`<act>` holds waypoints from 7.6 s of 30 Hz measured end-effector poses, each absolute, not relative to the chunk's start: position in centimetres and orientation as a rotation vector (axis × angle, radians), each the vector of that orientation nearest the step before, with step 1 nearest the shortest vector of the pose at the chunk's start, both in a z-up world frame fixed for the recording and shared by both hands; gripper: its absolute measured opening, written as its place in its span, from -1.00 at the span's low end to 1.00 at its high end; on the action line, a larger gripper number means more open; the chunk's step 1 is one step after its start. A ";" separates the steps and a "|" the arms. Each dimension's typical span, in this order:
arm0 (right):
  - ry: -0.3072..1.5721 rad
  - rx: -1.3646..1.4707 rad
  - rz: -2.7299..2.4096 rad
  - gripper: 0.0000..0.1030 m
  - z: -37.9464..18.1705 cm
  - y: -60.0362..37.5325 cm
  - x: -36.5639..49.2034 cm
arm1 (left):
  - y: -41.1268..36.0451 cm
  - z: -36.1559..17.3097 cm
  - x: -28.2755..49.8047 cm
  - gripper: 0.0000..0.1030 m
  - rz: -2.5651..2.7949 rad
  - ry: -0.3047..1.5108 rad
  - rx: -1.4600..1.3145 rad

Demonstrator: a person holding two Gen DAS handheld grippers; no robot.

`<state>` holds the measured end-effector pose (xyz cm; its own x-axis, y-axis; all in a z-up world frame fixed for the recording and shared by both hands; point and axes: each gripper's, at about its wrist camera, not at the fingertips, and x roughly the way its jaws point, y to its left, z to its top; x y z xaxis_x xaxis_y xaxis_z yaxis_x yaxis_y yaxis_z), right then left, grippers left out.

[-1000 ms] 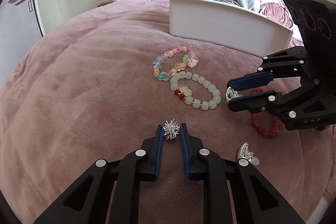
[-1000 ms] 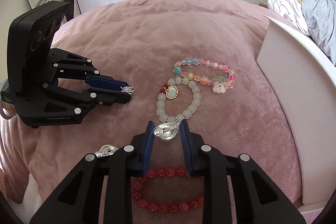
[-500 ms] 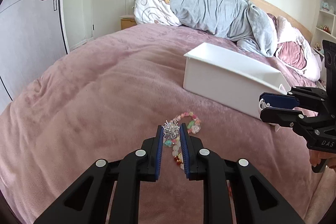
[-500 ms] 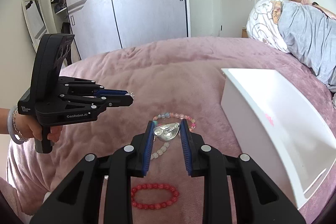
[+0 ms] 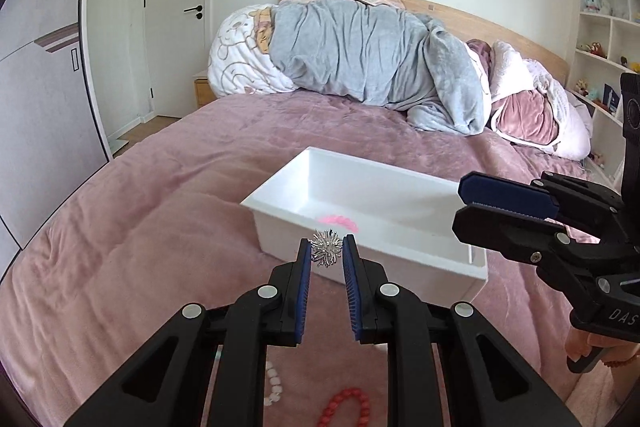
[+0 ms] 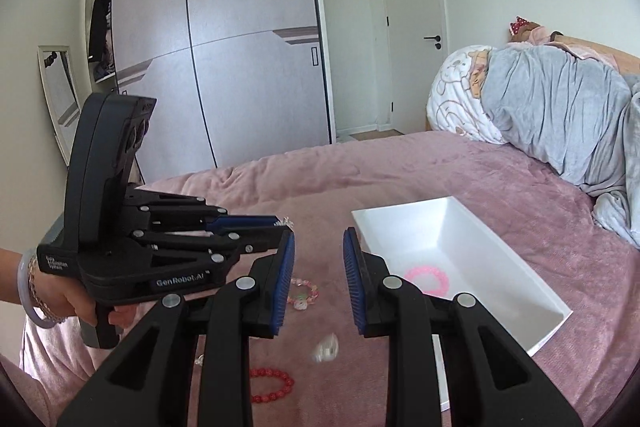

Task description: Organize jewelry

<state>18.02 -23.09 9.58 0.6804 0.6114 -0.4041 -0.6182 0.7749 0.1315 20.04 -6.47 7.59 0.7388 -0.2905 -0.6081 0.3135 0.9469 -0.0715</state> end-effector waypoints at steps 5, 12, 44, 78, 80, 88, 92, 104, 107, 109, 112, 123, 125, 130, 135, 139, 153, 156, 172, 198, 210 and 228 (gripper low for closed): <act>0.472 0.001 0.709 -0.50 9.6 -26.0 18.4 | -9.5 8.0 21.3 -0.59 -0.320 0.669 0.042; 0.576 0.015 0.770 -0.46 6.2 -25.3 19.5 | -7.2 5.0 22.4 -0.59 -0.216 0.732 0.061; 1.023 -0.324 0.622 -0.23 -10.6 -15.2 22.3 | 5.1 -3.4 20.9 -0.58 -0.149 0.787 -0.037; 0.572 -0.013 0.595 -0.63 6.0 -25.7 22.8 | -6.8 5.6 24.7 -0.58 -0.287 0.614 0.005; 0.557 0.005 0.575 -0.63 6.5 -27.1 23.1 | -8.2 6.3 25.1 -0.58 -0.304 0.607 -0.002; 0.527 -0.001 0.489 -0.63 6.5 -30.1 24.1 | -13.1 6.2 27.4 -0.58 -0.314 0.634 -0.002; 0.536 -0.033 0.454 -0.63 5.7 -30.5 24.8 | -14.8 4.8 28.9 -0.58 -0.306 0.664 -0.001; 0.632 -0.027 0.438 -0.61 2.0 -30.7 28.2 | -16.4 0.8 32.4 -0.58 -0.308 0.779 0.046; 0.642 -0.019 0.431 -0.60 1.5 -30.7 28.6 | -15.9 0.2 32.8 -0.30 -0.293 0.781 0.051; 0.652 -0.009 0.426 -0.45 1.4 -30.9 29.0 | -15.7 0.1 32.8 -0.04 -0.280 0.772 0.055; 0.647 0.009 0.401 0.35 1.4 -31.2 29.1 | -15.1 0.3 32.8 0.00 -0.276 0.757 0.033; 0.673 0.029 0.385 0.90 4.0 -30.2 28.5 | -10.2 3.3 30.9 0.54 -0.211 0.693 -0.003; 0.697 0.016 0.359 0.90 4.4 -29.5 28.3 | -8.7 3.8 30.4 0.54 -0.203 0.707 -0.015; 0.731 -0.065 0.282 0.90 5.9 -27.4 27.5 | -4.4 4.6 28.7 0.55 -0.155 0.723 -0.057; 0.531 -0.132 0.414 0.90 8.3 -24.8 23.8 | 0.0 5.2 26.5 0.56 -0.119 0.723 -0.082; 0.539 -0.223 0.423 0.90 8.2 -21.9 22.6 | 2.8 5.1 24.9 0.56 -0.104 0.733 -0.093; 0.648 -0.216 0.628 0.82 2.3 -15.4 21.8 | 7.2 -1.6 20.3 0.56 -0.133 0.807 0.007; 0.681 -0.244 0.645 0.55 0.4 -13.9 22.0 | 6.5 -3.5 19.7 0.56 -0.166 0.813 0.064; 0.829 -0.261 0.676 -0.20 -7.0 -10.4 25.5 | 5.2 -10.1 20.8 -0.03 -0.322 0.892 0.086; 0.883 -0.278 0.795 -0.80 -9.9 -7.0 27.2 | 4.5 -10.9 20.4 -0.66 -0.326 0.987 0.004; 0.769 -0.142 0.769 -0.81 -3.4 -11.1 26.6 | 6.6 -6.5 19.3 -0.66 -0.222 0.931 -0.088; 0.595 -0.034 0.682 -0.81 7.2 -18.2 22.4 | 2.3 4.9 21.4 -0.66 -0.214 0.748 -0.095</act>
